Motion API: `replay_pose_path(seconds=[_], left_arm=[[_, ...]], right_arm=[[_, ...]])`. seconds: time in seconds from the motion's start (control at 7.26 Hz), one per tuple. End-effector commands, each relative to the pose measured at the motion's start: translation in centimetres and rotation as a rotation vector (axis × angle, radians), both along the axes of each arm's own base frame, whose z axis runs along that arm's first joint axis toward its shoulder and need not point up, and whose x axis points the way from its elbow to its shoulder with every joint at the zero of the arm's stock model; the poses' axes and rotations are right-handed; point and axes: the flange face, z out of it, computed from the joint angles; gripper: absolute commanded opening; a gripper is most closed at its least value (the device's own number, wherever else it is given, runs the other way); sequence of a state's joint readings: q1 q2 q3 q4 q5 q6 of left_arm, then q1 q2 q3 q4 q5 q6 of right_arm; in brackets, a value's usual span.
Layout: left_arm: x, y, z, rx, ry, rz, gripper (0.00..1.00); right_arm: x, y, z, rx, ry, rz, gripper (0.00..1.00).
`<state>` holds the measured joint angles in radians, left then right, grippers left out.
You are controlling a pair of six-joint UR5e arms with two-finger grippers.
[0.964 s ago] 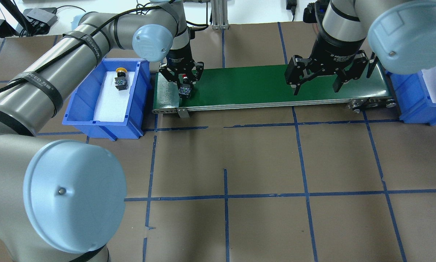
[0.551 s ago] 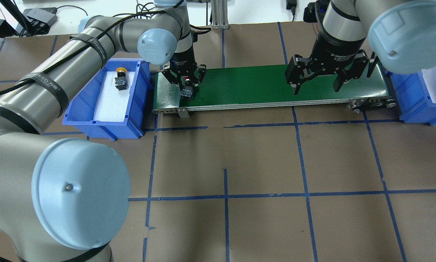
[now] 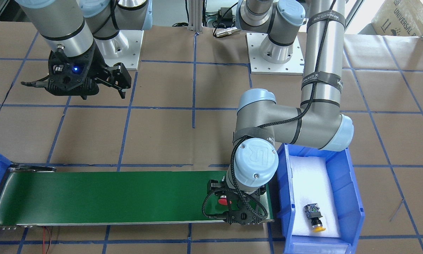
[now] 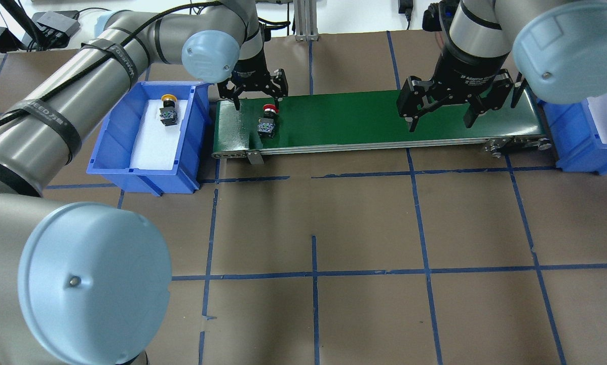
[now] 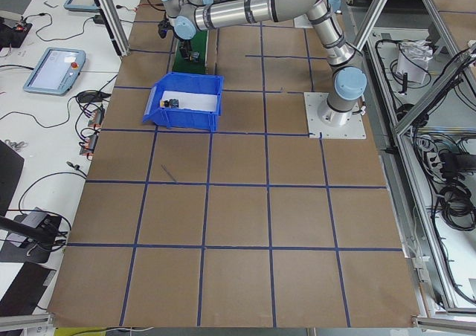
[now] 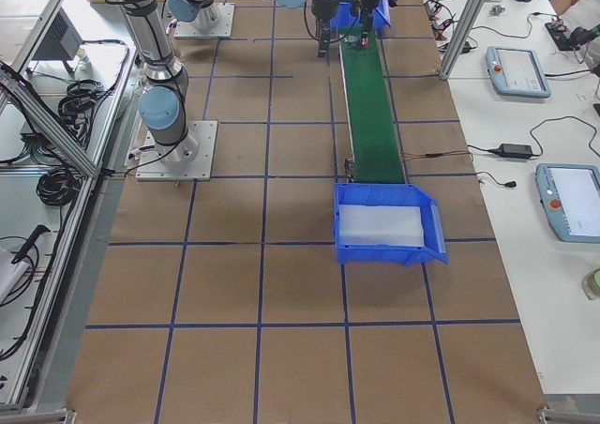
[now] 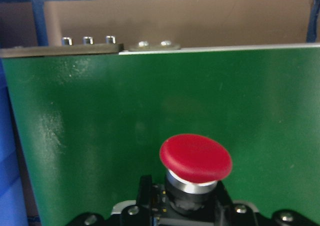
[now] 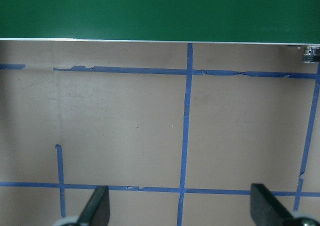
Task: Transport two buttons from left to right
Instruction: 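Move the left gripper back into the bin over the yellow-capped button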
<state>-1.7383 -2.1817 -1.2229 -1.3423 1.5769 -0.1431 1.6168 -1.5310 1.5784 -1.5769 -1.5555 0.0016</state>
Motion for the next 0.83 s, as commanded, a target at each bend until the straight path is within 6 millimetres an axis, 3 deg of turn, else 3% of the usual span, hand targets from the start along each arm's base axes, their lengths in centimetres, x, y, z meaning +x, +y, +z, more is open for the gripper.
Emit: replay_pose_path(seconds=[0.0, 0.14, 0.28, 0.41, 0.69], left_arm=[[6.3, 1.9, 9.1, -0.110, -0.027, -0.054, 1.00], [13.2, 1.3, 8.5, -0.086, -0.034, -0.040, 1.00], [19.3, 0.5, 6.5, -0.048, -0.034, -0.010, 1.00], [23.7, 0.0, 4.4, -0.015, -0.016, 0.004, 1.00], [25.6, -0.3, -1.3, 0.065, 0.011, 0.035, 1.00]], right_arm=[[0.0, 0.0, 0.0, 0.000, 0.000, 0.000, 1.00], [0.0, 0.0, 0.0, 0.000, 0.000, 0.000, 1.00], [0.0, 0.0, 0.0, 0.000, 0.000, 0.000, 1.00], [0.0, 0.0, 0.0, -0.001, 0.000, 0.000, 1.00], [0.0, 0.0, -0.1, 0.002, 0.000, 0.000, 1.00]])
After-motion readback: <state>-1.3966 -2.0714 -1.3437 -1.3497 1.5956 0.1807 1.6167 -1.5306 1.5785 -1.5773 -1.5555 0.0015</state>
